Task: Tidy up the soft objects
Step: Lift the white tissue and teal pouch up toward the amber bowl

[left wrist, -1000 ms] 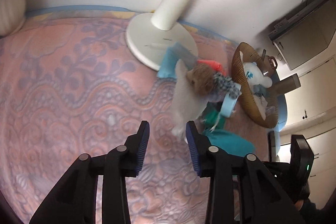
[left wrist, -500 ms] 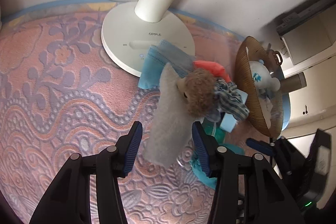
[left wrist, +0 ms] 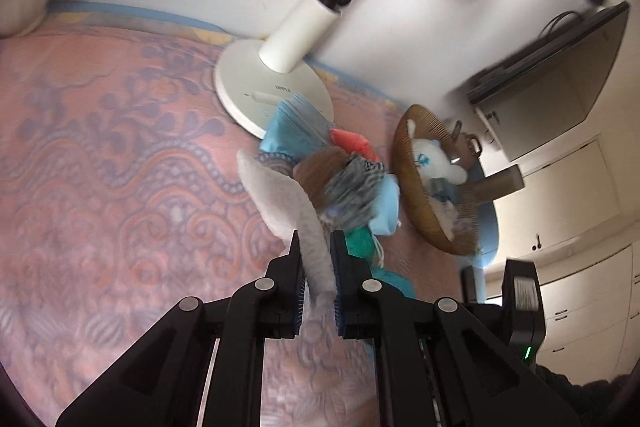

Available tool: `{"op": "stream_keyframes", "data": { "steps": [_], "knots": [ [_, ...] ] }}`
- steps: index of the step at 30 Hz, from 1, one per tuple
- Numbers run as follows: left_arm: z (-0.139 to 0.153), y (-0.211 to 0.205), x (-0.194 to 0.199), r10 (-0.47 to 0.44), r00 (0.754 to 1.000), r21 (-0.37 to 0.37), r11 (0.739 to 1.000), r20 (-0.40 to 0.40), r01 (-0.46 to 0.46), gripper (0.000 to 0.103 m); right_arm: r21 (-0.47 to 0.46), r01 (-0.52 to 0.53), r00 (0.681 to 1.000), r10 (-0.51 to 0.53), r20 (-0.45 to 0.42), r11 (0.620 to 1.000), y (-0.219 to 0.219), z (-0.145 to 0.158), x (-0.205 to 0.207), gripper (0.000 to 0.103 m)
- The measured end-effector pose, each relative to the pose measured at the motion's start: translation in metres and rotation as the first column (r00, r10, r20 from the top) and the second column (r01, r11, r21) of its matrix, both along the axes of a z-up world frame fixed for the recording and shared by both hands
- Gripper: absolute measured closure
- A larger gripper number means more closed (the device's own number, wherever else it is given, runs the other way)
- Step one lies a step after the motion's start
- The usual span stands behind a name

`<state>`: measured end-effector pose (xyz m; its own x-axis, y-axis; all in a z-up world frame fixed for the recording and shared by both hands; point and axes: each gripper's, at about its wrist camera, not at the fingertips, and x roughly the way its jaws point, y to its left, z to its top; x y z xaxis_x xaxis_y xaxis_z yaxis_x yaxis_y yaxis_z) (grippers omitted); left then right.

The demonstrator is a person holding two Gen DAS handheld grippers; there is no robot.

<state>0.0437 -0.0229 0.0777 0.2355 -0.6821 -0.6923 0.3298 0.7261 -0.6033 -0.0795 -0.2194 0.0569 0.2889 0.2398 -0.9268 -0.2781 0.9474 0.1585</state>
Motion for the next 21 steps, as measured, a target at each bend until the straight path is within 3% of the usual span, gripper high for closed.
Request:
{"op": "stream_keyframes", "data": {
  "steps": [6, 13, 18, 21],
  "knots": [
    [0.014, 0.024, -0.025, 0.04, 0.999, 0.009, 0.999, 0.028, -0.04, 0.095, 0.174, 0.105, 0.994, -0.103, -0.021, 0.979, -0.028, 0.024, -0.018, 0.083],
    [0.019, 0.013, -0.037, 0.019, 0.999, -0.006, 1.0, 0.029, -0.018, 0.095, 0.421, 0.167, 0.984, -0.18, -0.009, 0.892, -0.05, 0.061, -0.024, 0.083],
    [0.031, -0.001, -0.041, -0.008, 0.998, -0.014, 1.0, 0.055, 0.009, 0.095, 0.511, 0.173, 0.969, -0.238, 0.064, 0.842, -0.071, 0.103, -0.029, 0.083],
    [0.042, -0.01, -0.042, -0.025, 0.997, -0.036, 0.999, 0.068, 0.027, 0.095, 0.519, 0.165, 0.958, -0.261, 0.118, 0.839, -0.085, 0.127, -0.034, 0.083]
  ]
}}
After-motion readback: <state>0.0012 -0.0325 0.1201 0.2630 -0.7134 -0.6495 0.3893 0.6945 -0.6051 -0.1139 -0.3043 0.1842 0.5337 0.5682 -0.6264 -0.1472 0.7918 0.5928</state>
